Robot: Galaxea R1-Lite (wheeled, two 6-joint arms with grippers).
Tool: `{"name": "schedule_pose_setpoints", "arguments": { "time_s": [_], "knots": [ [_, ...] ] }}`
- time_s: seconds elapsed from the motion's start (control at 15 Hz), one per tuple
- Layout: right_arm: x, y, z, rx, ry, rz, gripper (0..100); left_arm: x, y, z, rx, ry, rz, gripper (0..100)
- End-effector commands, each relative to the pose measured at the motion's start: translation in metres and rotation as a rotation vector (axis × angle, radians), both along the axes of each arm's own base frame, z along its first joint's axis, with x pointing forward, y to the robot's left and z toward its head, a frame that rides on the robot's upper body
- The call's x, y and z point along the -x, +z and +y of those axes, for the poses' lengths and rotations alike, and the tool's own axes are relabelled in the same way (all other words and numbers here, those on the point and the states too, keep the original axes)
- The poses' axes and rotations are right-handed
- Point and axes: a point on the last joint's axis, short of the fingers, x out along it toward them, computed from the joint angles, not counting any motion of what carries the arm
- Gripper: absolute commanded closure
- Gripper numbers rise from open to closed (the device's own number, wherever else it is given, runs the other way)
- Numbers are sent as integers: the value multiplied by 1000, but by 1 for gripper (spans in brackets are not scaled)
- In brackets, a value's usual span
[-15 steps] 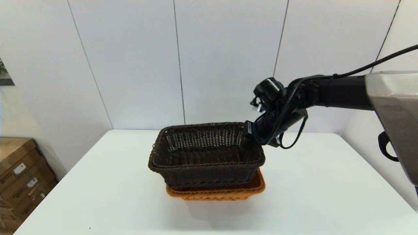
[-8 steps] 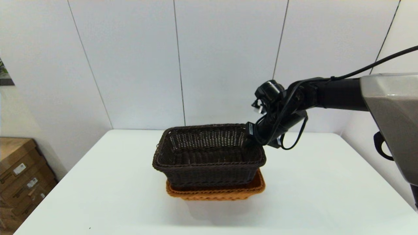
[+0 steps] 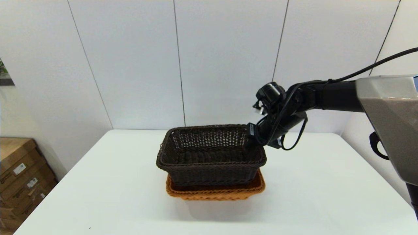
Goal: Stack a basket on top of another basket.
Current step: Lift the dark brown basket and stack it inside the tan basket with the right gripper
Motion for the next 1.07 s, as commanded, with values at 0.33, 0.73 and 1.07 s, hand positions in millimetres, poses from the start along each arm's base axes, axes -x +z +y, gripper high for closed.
{"name": "schedule_pose_setpoints", "arguments": {
  "time_s": [0.33,0.73,1.07],
  "knots": [
    [-3,-7,-6,5,-14,23,100,0,0,0,0,0,0,0],
    [-4,-13,-5,4,-9,35,100,0,0,0,0,0,0,0],
    [-3,-12,-5,-8,-3,39,100,0,0,0,0,0,0,0]
  ]
}}
